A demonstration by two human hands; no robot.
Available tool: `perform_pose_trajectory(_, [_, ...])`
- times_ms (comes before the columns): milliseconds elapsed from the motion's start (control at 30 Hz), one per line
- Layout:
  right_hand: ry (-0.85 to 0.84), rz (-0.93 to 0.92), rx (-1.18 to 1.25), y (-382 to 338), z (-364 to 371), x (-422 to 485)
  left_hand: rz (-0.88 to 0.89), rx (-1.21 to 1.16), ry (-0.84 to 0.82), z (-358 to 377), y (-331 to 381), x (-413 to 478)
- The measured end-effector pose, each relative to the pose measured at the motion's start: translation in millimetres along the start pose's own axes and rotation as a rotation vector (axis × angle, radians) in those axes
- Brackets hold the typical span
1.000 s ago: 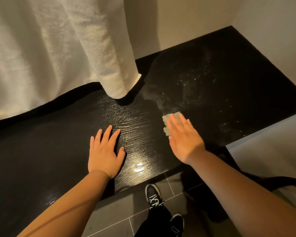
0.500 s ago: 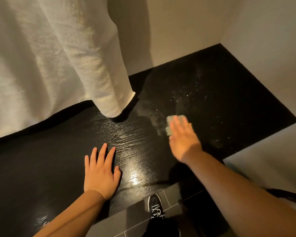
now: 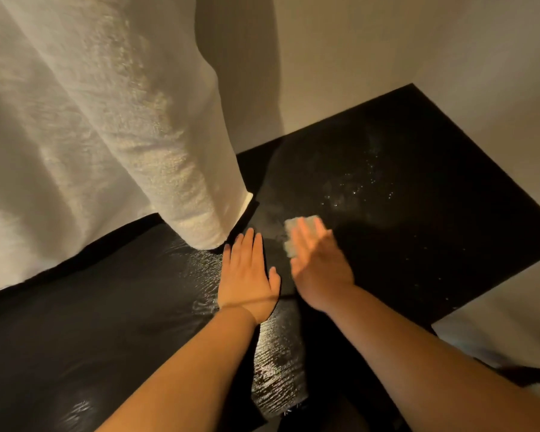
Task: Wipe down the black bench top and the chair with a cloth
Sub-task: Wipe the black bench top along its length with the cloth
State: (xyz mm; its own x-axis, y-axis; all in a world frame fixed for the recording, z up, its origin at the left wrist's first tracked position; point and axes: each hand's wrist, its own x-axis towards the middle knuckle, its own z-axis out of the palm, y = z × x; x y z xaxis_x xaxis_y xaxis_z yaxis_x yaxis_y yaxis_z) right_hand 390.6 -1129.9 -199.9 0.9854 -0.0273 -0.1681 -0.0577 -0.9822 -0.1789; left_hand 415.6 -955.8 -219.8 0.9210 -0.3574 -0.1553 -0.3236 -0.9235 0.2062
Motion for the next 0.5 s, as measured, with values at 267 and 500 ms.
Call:
perform_pose_trajectory(267, [-0.099, -0.185, -0.072, 31.6, 3.0, -1.0, -0.009, 0.018, -0.04, -0.4, 0.2, 0.2])
perform_pose_trajectory(500, [-0.039, 0.093, -0.04, 73.2, -8.1, -0.7, -0.008, 0.021, -0.057, -2.3, 1.2, 1.0])
